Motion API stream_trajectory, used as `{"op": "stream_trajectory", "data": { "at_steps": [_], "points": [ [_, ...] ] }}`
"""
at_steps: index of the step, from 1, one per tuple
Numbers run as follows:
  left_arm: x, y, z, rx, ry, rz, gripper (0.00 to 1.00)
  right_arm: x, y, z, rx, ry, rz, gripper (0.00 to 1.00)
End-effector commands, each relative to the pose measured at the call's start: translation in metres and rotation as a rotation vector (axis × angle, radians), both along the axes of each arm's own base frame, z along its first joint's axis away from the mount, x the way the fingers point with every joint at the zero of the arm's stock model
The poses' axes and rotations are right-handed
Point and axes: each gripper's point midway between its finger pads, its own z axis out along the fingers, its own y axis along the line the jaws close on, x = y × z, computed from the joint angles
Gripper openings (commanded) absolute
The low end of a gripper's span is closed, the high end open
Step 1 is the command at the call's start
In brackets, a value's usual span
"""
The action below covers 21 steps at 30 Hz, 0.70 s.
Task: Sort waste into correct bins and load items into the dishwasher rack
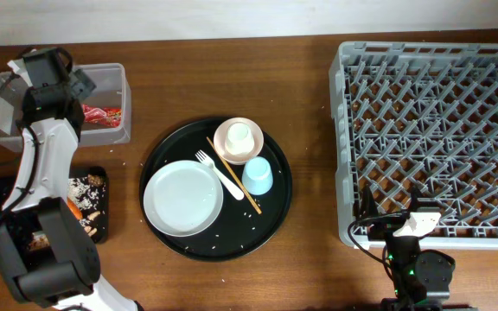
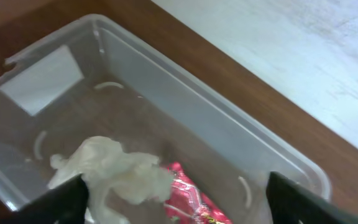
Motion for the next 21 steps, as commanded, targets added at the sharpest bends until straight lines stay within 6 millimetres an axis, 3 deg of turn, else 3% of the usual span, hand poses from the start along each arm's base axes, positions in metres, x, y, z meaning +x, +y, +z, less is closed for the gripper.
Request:
{"op": "stream_trajectory", "data": {
  "at_steps": [1,6,9,11,12,14,15,16,17,21],
  "points": [
    [0.006,-0.007,0.013,-0.023,-0.038,-0.049,0.99,0.000,-0.002,-0.002,0.000,0.003,-0.010,0.99],
    [0.009,-0.009,0.015,-0.030,-0.053,-0.064,0.99,0.000,-0.002,-0.002,0.000,0.003,-0.009,0.99],
    [0.005,-0.016,-0.002,0.016,0.054,-0.184,0.99,0.000,-0.002,-0.002,0.000,0.003,-0.009,0.99],
    [0.009,-0.036,-0.007,0.007,0.073,-0.352,0.96,0.000,-0.002,-0.002,0.000,0.003,-0.009,0.99],
    [0.010,-0.043,-0.007,0.005,0.077,-0.411,0.99,0.000,-0.002,-0.002,0.000,0.003,-0.009,0.99],
    [0.009,-0.043,-0.007,0.003,0.083,-0.420,0.98,0.000,-0.002,-0.002,0.000,0.003,-0.009,0.99],
    [0.006,-0.052,-0.010,-0.002,0.105,-0.485,0.34,0.000,-0.002,-0.002,0.000,0.003,-0.009,0.99],
    [0.001,-0.043,-0.012,0.014,0.143,-0.438,0.71,0.000,-0.002,-0.002,0.000,0.003,-0.009,0.99],
    [-0.002,-0.033,-0.012,0.038,0.156,-0.381,0.99,0.000,-0.002,-0.002,0.000,0.003,-0.009,0.99],
    [-0.005,-0.040,0.000,0.026,0.134,-0.405,0.99,0.000,-0.002,-0.002,0.000,0.003,-0.009,0.99]
  ]
}}
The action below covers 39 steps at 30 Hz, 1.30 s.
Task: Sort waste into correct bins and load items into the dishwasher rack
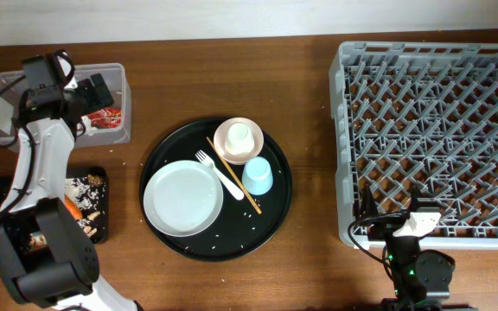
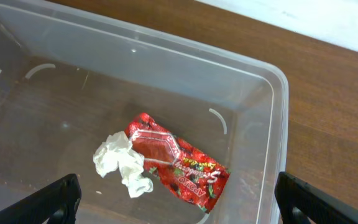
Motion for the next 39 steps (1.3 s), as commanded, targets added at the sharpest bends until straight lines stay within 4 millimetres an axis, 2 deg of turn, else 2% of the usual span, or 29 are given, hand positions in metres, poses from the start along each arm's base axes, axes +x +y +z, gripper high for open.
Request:
{"op": "stream_trajectory", "data": {
  "at_steps": [1,3,4,6,9,12,15,21,24,27,29,32,35,37,39],
  "points": [
    [0.000,-0.009,0.038,-0.014,-0.074,-0.055,0.99,0.000,-0.002,-0.002,0.000,0.003,-0.009,0.99],
    [-0.004,-0.021,0.065,-0.048,-0.134,-0.097,0.99,0.000,-0.002,-0.002,0.000,0.003,-0.009,0.99],
    [-0.013,-0.029,0.083,-0.081,-0.156,-0.102,0.99,0.000,-0.002,-0.002,0.000,0.003,-0.009,0.99],
    [-0.035,-0.040,0.096,-0.153,-0.138,-0.086,0.99,0.000,-0.002,-0.002,0.000,0.003,-0.009,0.99],
    [-0.082,-0.056,0.090,-0.309,-0.012,0.021,0.99,0.000,-0.002,-0.002,0.000,0.003,-0.009,0.99],
    [-0.131,-0.069,0.076,-0.358,0.161,0.057,0.99,0.000,-0.002,-0.002,0.000,0.003,-0.009,0.99],
    [-0.161,-0.075,0.081,-0.373,0.214,0.084,0.99,0.000,-0.002,-0.002,0.000,0.003,-0.009,0.99],
    [-0.190,-0.045,0.084,-0.301,0.235,0.342,0.99,0.000,-0.002,-0.002,0.000,0.003,-0.009,0.99],
    [-0.211,-0.029,0.077,-0.375,0.269,0.519,0.99,0.000,-0.002,-0.002,0.000,0.003,-0.009,0.99],
    [-0.228,-0.015,0.074,-0.410,0.295,0.611,0.99,0.000,-0.002,-0.002,0.000,0.003,-0.009,0.99],
    [-0.234,-0.011,0.077,-0.393,0.297,0.595,0.99,0.000,-0.002,-0.002,0.000,0.003,-0.009,0.99],
    [-0.243,-0.018,0.082,-0.375,0.301,0.542,0.99,0.000,-0.002,-0.002,0.000,0.003,-0.009,0.99],
    [-0.244,-0.031,0.097,-0.377,0.212,0.425,0.99,0.000,-0.002,-0.002,0.000,0.003,-0.009,0.99],
    [-0.251,-0.033,0.108,-0.359,0.148,0.418,0.99,0.000,-0.002,-0.002,0.000,0.003,-0.009,0.99],
    [-0.249,-0.033,0.114,-0.355,0.116,0.417,0.99,0.000,-0.002,-0.002,0.000,0.002,-0.010,0.99]
  ]
}}
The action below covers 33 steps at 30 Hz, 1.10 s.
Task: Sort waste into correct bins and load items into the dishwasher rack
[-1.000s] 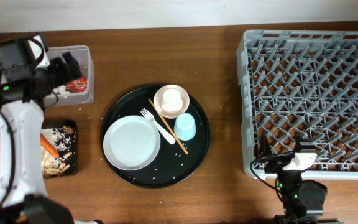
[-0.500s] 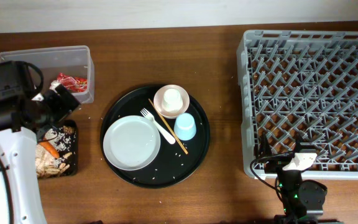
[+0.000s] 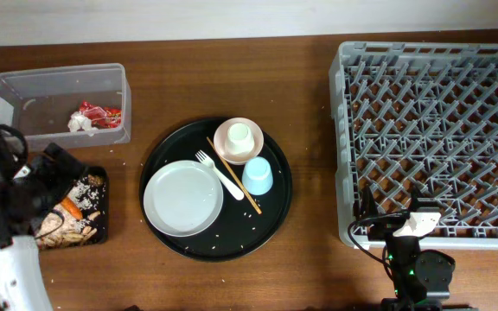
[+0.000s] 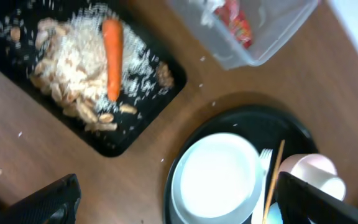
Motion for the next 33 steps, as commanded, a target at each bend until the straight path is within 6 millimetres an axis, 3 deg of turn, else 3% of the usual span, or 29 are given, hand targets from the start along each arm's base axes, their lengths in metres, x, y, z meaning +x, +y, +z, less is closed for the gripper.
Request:
{"op": "stream_trajectory", "data": {
  "at_steps": [1,2,5,8,12,15,17,21,23,25,28,31,33],
  "points": [
    [0.000,-0.002,0.005,0.016,-0.034,-0.028,0.99,0.000,-0.001,0.007,0.006,-0.033,-0.003,0.99],
    [0.000,-0.002,0.004,0.015,-0.032,-0.028,0.99,-0.001,0.021,0.028,0.132,-0.113,0.123,0.99],
    [0.000,-0.002,0.004,0.016,-0.033,-0.028,0.99,-0.016,0.071,0.045,0.442,-0.095,0.434,0.99],
    [0.000,-0.002,0.004,0.015,-0.032,-0.028,0.99,-0.023,0.076,0.071,0.709,-0.124,0.494,0.99],
    [0.000,-0.002,0.004,0.015,-0.032,-0.028,0.99,-0.046,0.079,0.131,0.648,-0.328,0.590,0.99],
    [0.000,-0.002,0.004,0.016,-0.032,-0.028,0.99,-0.053,0.078,0.168,0.589,-0.332,0.564,0.98],
    [0.000,-0.002,0.004,0.015,-0.032,-0.028,0.99,-0.047,0.077,0.183,0.483,-0.262,0.516,0.98],
    [0.000,-0.002,0.004,0.015,-0.032,-0.028,0.99,-0.012,0.091,0.206,0.286,0.013,0.543,0.98],
    [0.000,-0.002,0.004,0.015,-0.032,-0.028,0.99,0.007,0.103,0.204,0.223,0.131,0.584,0.98],
    [0.000,-0.002,0.004,0.015,-0.032,-0.028,0.99,0.034,0.124,0.185,0.159,0.302,0.593,0.98],
    [0.000,-0.002,0.004,0.015,-0.032,-0.028,0.99,0.067,0.162,0.128,0.017,0.545,0.498,0.99],
    [0.000,-0.002,0.004,0.015,-0.032,-0.028,0.99,0.084,0.209,0.076,-0.116,0.650,0.497,0.99],
    [0.000,-0.002,0.004,0.015,-0.032,-0.028,0.99,0.096,0.229,0.045,-0.141,0.701,0.517,0.99]
  ]
}}
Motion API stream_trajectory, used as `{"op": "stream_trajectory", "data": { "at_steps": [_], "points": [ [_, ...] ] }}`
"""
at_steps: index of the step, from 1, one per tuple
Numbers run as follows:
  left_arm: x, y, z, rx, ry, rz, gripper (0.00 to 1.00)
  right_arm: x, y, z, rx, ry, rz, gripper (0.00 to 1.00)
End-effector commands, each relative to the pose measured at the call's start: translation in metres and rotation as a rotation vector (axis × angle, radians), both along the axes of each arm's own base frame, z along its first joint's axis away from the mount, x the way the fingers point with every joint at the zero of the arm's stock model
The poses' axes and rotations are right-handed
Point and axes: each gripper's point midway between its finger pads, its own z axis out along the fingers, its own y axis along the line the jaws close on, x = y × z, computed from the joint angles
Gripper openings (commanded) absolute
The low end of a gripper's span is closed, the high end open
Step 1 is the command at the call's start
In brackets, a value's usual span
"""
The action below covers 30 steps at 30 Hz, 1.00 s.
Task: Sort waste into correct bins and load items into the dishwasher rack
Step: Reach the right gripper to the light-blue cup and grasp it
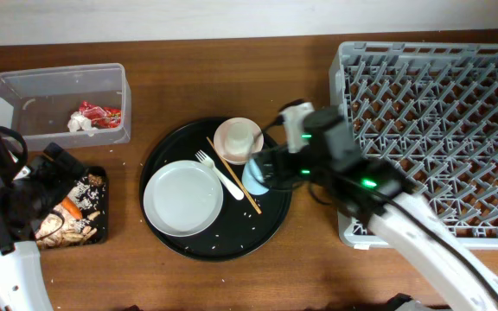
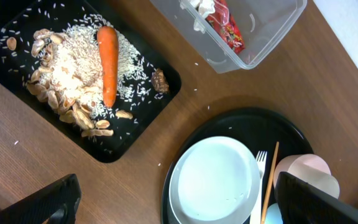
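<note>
A round black tray (image 1: pixel 158 155) holds a white plate (image 1: pixel 182 198), a pink bowl (image 1: pixel 238 138) with a small white cup in it, a blue cup (image 1: pixel 258 180), a white fork (image 1: pixel 219 173) and a chopstick (image 1: pixel 232 173). My right gripper (image 1: pixel 266 166) hangs right at the blue cup; how its jaws stand is hidden by the arm. The grey dishwasher rack (image 1: pixel 439 86) fills the right side. My left gripper (image 2: pixel 176 202) is open and empty, high over the plate (image 2: pixel 216 180) and the table's left front.
A clear bin (image 1: pixel 59 86) at the back left holds a red wrapper (image 1: pixel 98 114) and a crumpled white tissue (image 1: pixel 78 123). In front of it a black rectangular tray (image 2: pixel 166 81) carries rice, nuts and a carrot (image 2: pixel 107 65). Rice grains are scattered around.
My right arm was folded at the table's front edge by the rack; it now reaches over the round tray with its gripper at the blue cup. The left arm has hardly moved.
My left gripper stood open low in the clear bin, over the tissue beside the red wrapper. Then it was higher, with both lying in the bin. Then it was back over the left front by the food tray, and now the right arm is at the blue cup.
</note>
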Motion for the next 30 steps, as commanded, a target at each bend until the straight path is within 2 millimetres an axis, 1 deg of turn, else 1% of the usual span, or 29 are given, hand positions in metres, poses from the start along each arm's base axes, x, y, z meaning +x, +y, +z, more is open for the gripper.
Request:
{"op": "stream_trajectory", "data": {
  "at_steps": [1,4,7,9,11,13,19,21,23,24,26,28,30],
  "points": [
    [0.000,0.000,-0.001,0.000,0.002,-0.011,0.99,0.024,0.006,-0.028,-0.099,-0.003,-0.041,0.99],
    [0.000,0.000,-0.001,0.000,0.002,-0.012,0.99,0.029,0.013,-0.064,-0.147,0.065,-0.032,0.99],
    [0.000,0.000,-0.001,0.000,0.002,-0.011,0.99,0.027,0.028,-0.106,-0.184,0.145,0.008,0.99],
    [0.000,0.000,-0.001,0.000,0.002,-0.011,0.99,0.025,0.036,-0.118,-0.174,0.172,0.035,0.99],
    [0.000,0.000,-0.001,0.000,0.002,-0.011,0.99,0.028,0.040,-0.119,-0.156,0.169,0.034,0.99],
    [0.000,0.000,-0.001,0.000,0.002,-0.011,0.99,0.025,0.043,-0.121,-0.145,0.182,0.049,0.99],
    [0.000,0.000,-0.001,0.000,0.002,-0.012,0.99,0.027,0.043,-0.153,-0.182,0.229,0.045,0.99],
    [0.000,0.000,-0.001,0.000,0.002,-0.012,0.99,0.032,0.036,-0.160,-0.210,0.231,-0.002,0.98],
    [0.000,0.000,-0.001,0.000,0.002,-0.011,0.99,0.033,0.033,-0.167,-0.233,0.233,-0.018,0.93],
    [0.000,0.000,-0.001,0.000,0.002,-0.012,0.99,0.034,0.032,-0.167,-0.233,0.232,-0.019,0.92],
    [0.000,0.000,-0.001,0.000,0.002,-0.012,0.99,0.035,0.033,-0.166,-0.230,0.227,-0.019,0.85],
    [0.000,0.000,-0.001,0.000,0.002,-0.011,0.99,0.036,0.032,-0.166,-0.235,0.220,-0.026,0.82],
    [0.000,0.000,-0.001,0.000,0.002,-0.012,1.00,0.037,0.033,-0.165,-0.231,0.215,-0.026,0.77]
  ]
}}
